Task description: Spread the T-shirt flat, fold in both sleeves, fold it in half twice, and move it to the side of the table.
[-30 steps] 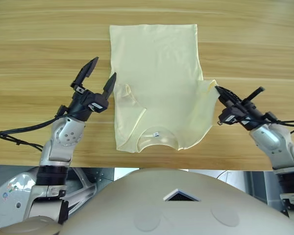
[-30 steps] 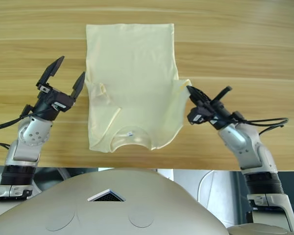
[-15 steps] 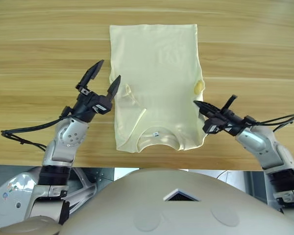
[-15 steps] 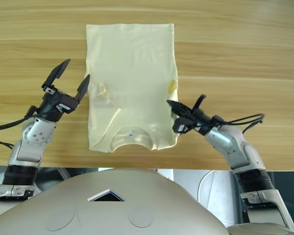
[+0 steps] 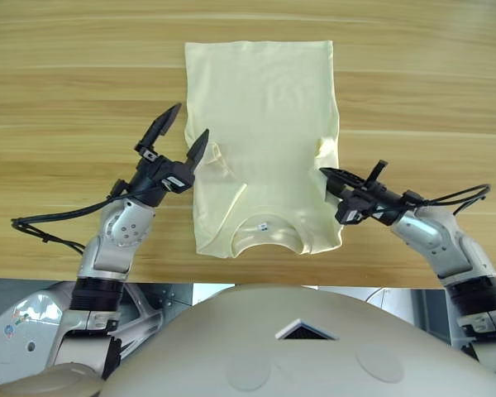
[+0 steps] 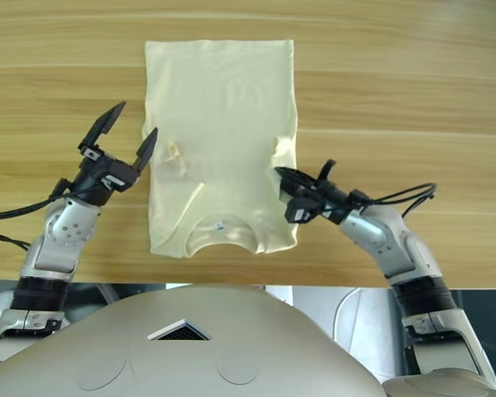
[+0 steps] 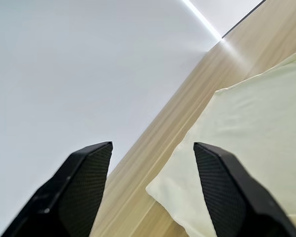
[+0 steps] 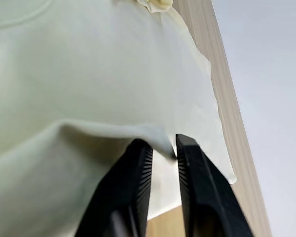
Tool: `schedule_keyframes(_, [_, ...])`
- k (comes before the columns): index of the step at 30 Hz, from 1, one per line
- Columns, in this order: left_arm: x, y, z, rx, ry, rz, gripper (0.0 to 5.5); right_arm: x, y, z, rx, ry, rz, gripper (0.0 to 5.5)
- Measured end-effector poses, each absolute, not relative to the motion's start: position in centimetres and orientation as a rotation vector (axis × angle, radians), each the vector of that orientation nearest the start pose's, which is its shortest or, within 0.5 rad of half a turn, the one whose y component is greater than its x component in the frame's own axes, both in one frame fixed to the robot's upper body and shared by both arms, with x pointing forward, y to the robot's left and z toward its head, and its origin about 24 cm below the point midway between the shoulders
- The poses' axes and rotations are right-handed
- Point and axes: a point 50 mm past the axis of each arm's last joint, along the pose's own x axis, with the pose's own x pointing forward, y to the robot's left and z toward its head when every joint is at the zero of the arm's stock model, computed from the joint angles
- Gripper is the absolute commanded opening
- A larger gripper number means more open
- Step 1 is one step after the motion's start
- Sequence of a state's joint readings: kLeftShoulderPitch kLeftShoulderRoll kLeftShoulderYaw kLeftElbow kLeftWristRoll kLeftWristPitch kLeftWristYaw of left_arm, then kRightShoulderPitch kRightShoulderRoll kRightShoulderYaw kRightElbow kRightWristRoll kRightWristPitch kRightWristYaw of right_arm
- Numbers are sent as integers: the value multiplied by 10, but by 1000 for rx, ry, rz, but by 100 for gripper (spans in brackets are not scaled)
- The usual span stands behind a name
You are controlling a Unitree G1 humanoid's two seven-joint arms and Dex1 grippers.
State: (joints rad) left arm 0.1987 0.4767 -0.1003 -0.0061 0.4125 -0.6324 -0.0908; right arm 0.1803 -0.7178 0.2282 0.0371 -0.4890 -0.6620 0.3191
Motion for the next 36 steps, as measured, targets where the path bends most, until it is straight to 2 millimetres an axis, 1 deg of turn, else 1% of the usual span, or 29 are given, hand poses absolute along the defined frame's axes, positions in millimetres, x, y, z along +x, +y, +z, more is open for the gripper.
schedule_keyframes(3, [195, 179, 48, 807, -352, -490, 305, 182, -191, 29, -1086, -180, 946, 183])
schedule_keyframes(6, [195, 179, 47, 805, -351, -490, 305, 183, -190, 29, -1086, -184, 944, 237])
schedule_keyframes(7, [195, 179, 47, 804, -351, -491, 305, 184, -189, 30, -1086, -189, 943, 245])
schedule_keyframes(10, [196, 179, 46, 802, -347, -492, 305, 188, -180, 31, -1061, -226, 941, 301])
schedule_keyframes(12, [196, 179, 45, 800, -342, -491, 305, 192, -180, 39, -1021, -251, 884, 301])
schedule_keyframes(13, [196, 179, 45, 798, -339, -491, 305, 197, -186, 49, -997, -273, 814, 301])
schedule_keyframes(14, [197, 180, 44, 799, -337, -492, 305, 203, -199, 61, -977, -293, 723, 301])
schedule_keyframes(15, [197, 180, 43, 799, -334, -494, 305, 206, -216, 74, -985, -302, 646, 301])
schedule_keyframes(16, [198, 180, 43, 798, -337, -497, 305, 204, -232, 84, -985, -296, 591, 301])
schedule_keyframes(17, [198, 179, 43, 798, -341, -501, 305, 198, -246, 88, -972, -276, 557, 301])
schedule_keyframes(18, [198, 180, 41, 798, -334, -505, 305, 188, -261, 89, -966, -232, 540, 301])
schedule_keyframes(19, [198, 179, 39, 799, -328, -516, 305, 180, -270, 85, -964, -184, 545, 301])
schedule_keyframes(20, [197, 176, 37, 798, -326, -541, 305, 172, -276, 79, -946, -140, 552, 301])
schedule_keyframes(22, [194, 171, 31, 820, -306, -628, 305, 161, -281, 67, -932, -66, 576, 301])
schedule_keyframes(24, [184, 163, 19, 837, -268, -766, 305, 151, -280, 59, -915, -24, 620, 301])
schedule_keyframes(25, [177, 158, 11, 842, -242, -856, 305, 147, -275, 53, -900, -9, 656, 301])
schedule_keyframes(27, [167, 152, 2, 839, -204, -957, 305, 141, -261, 45, -872, -4, 726, 301])
schedule_keyframes(29, [165, 151, 0, 834, -190, -996, 305, 137, -244, 40, -850, -24, 790, 301])
schedule_keyframes(31, [167, 151, -1, 840, -190, -1021, 305, 139, -234, 45, -866, -69, 821, 301])
schedule_keyframes(35, [170, 151, -3, 839, -182, -1034, 305, 143, -220, 52, -872, -125, 845, 301])
schedule_keyframes(36, [171, 150, -3, 842, -186, -1037, 305, 145, -215, 50, -879, -133, 870, 301])
